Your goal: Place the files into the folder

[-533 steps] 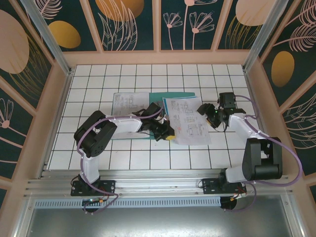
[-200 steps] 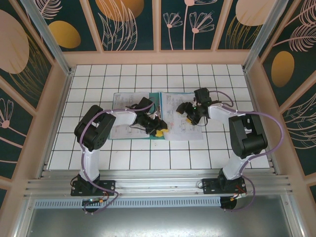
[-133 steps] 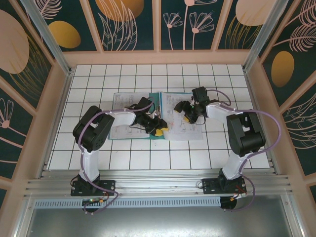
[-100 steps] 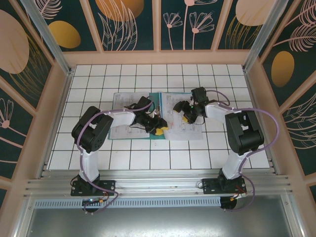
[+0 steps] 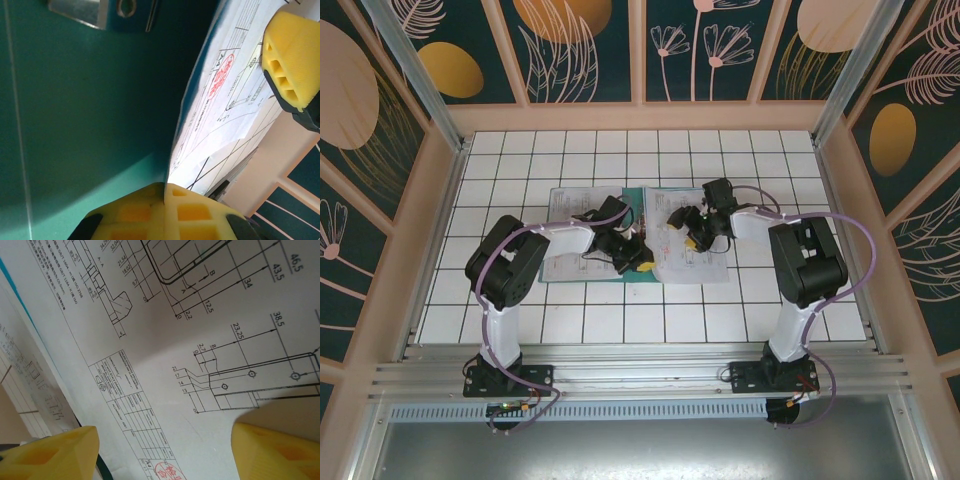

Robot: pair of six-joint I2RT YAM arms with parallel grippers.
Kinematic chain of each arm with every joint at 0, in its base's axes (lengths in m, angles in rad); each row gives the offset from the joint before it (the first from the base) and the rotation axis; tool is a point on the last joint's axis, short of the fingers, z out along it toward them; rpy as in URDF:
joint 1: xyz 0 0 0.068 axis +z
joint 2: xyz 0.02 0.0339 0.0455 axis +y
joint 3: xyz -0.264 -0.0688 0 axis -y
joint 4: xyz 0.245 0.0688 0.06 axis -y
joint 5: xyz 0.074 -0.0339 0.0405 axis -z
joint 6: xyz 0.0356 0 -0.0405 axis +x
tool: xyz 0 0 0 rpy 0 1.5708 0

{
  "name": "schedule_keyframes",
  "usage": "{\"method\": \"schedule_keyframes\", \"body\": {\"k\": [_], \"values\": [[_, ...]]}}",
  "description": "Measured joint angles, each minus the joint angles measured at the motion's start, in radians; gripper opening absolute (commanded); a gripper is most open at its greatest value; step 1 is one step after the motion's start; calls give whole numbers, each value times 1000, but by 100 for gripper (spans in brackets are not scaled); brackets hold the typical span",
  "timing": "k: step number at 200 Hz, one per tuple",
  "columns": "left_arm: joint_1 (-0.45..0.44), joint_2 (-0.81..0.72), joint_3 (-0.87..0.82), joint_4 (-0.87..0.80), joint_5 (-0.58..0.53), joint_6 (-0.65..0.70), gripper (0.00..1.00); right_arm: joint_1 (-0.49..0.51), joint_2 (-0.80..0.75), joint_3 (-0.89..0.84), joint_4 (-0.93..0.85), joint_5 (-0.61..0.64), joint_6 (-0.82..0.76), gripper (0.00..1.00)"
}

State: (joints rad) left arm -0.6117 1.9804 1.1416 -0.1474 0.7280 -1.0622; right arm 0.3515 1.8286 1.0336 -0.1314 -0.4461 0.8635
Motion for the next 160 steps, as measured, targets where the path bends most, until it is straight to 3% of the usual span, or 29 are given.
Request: {"method": "schedule_keyframes", "body": {"k": [73, 160], "values": [[0, 41, 71, -10, 32, 7, 0, 0, -125, 10, -42, 64, -17, 72], [3, 63, 21, 24, 50, -16, 0, -3, -132, 10, -56, 63, -19, 72]]}}
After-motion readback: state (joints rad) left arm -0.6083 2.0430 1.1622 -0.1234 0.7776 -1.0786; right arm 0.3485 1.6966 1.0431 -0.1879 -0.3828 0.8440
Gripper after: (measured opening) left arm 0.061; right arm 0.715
